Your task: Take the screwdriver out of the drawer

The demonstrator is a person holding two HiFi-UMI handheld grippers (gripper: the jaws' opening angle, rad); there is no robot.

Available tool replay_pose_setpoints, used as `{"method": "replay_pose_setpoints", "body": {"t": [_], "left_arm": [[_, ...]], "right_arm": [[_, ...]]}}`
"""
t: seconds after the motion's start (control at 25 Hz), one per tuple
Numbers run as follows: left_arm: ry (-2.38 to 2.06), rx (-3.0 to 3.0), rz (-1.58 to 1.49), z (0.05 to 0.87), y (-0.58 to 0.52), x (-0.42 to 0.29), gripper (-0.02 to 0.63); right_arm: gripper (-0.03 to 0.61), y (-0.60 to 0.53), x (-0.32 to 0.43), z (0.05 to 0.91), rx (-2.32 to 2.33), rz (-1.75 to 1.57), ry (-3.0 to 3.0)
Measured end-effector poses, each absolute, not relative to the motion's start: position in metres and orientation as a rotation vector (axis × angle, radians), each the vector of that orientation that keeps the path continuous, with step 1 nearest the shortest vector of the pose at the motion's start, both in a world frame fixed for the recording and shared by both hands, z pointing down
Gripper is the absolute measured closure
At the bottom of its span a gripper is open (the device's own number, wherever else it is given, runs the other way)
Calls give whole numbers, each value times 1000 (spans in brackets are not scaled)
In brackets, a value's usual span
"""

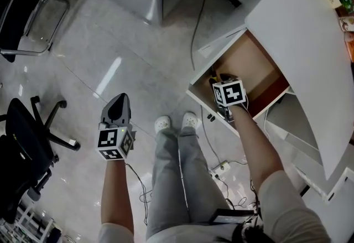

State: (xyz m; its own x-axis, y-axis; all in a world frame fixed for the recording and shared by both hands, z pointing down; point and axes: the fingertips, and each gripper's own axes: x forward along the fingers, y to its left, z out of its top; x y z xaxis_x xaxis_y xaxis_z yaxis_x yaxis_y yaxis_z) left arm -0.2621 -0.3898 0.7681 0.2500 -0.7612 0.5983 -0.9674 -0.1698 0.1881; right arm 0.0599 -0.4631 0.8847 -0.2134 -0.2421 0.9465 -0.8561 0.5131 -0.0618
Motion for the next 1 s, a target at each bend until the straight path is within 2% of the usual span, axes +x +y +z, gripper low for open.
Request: {"method": "replay_pose_setpoints", "body": {"t": [0.32, 0.44, 1.0], "left_arm": [[-1577, 1975, 506, 772, -382, -271, 601], [-1576, 1974, 509, 772, -381, -271, 601], [-1584, 1979, 494, 752, -390, -257, 601]], "right_arm": [[436, -465, 63, 894, 940, 627, -1643], [493, -467, 71, 894, 983, 631, -1621], [499, -464, 67, 857, 974, 618, -1721]]}}
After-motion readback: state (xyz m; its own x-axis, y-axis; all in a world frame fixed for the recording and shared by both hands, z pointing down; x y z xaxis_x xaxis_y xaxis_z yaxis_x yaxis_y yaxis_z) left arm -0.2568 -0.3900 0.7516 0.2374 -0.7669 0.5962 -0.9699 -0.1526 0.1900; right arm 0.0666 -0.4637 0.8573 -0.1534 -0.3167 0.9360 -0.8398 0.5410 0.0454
